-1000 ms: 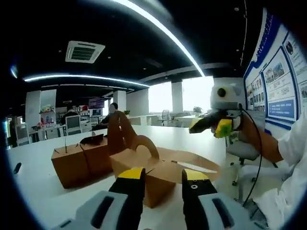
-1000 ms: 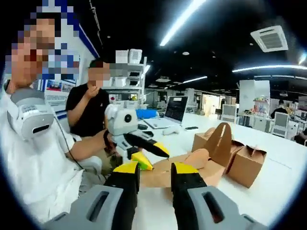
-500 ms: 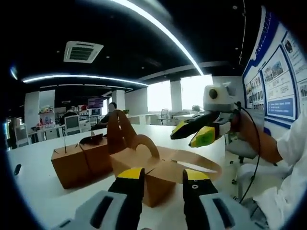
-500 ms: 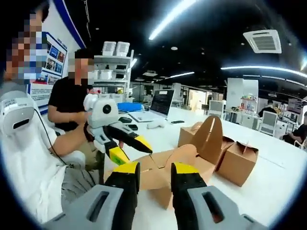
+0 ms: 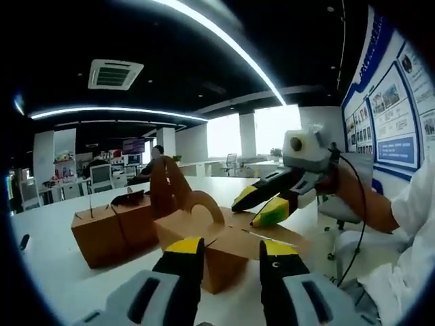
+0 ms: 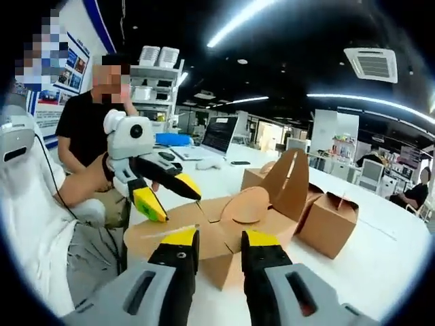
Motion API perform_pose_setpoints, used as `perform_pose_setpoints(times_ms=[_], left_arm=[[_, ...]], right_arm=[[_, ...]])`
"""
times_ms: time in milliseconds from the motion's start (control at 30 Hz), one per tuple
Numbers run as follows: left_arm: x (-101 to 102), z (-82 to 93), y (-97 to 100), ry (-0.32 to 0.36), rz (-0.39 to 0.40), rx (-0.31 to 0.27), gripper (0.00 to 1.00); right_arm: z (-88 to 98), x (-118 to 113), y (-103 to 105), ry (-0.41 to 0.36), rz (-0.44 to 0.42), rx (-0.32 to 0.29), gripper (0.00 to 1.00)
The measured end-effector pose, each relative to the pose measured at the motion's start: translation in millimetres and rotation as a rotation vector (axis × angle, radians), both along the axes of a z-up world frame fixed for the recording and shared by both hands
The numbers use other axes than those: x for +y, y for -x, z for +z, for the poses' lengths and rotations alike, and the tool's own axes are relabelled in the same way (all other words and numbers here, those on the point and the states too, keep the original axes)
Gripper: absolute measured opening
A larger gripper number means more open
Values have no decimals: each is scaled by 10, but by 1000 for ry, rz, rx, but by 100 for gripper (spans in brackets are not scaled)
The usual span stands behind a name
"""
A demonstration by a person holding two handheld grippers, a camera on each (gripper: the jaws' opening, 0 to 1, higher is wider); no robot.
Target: Pick up one paper box from the group, open the paper box, and remove the item inside
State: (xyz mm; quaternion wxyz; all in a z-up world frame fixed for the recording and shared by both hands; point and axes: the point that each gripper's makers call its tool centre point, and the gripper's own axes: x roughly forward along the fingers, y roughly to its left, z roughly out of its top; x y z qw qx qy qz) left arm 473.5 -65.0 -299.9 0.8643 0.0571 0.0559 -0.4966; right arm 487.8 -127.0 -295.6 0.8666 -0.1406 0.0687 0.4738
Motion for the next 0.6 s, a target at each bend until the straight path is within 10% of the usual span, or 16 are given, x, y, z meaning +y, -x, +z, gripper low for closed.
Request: perform_pose_setpoints(times_ms=[400,600], left_arm=[[-42,109,-5,-7,6,23,30],[-41,124,-93,-124,32,-21,29]], right_arm=[[-11,-6,-7,31,-3,-35,26],[-9,-9,-9,17,-3,-31,26]])
